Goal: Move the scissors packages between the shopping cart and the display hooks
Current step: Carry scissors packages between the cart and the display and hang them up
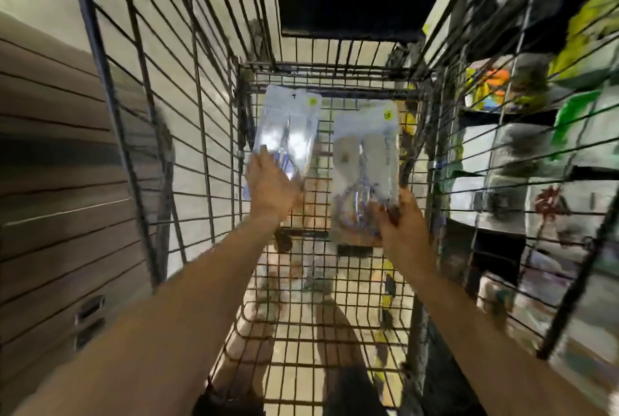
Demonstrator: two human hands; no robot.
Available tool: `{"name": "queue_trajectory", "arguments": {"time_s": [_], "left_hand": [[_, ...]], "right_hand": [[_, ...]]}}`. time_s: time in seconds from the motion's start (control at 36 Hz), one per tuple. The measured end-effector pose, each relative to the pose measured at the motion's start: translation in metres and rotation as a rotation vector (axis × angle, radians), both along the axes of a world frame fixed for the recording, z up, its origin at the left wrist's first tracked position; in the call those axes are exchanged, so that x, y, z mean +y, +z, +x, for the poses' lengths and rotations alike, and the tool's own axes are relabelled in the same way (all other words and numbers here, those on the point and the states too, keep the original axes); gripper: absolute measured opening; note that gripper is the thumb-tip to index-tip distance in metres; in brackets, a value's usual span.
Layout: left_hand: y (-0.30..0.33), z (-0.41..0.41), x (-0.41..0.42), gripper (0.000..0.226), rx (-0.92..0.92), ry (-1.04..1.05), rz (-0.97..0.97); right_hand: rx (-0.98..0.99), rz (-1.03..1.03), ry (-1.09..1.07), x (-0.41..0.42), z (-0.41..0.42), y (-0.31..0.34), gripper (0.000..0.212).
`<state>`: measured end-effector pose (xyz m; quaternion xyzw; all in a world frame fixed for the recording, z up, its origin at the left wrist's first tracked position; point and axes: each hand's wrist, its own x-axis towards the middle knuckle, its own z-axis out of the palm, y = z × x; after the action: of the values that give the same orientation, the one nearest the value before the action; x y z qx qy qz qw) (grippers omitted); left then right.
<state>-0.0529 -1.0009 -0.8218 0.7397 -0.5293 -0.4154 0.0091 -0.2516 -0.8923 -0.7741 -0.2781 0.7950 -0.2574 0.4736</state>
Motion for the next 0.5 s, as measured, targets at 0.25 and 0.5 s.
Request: {"name": "queue_trajectory", "arguments": {"time_s": [0.25,0.5], "left_hand": [[-0.030,-0.007,-0.017,0.103,-0.143,0.031,0.023],[-0.018,-0.012,-0.010,0.099,-0.145,0.100,-0.181]], "right_hand": [[-0.041,-0.040,-0.131,0.029,-0.004,-0.008,0.041],[-0.093,-0.034,-0.165,0.037,-0.004,0.005,0.043]]}}
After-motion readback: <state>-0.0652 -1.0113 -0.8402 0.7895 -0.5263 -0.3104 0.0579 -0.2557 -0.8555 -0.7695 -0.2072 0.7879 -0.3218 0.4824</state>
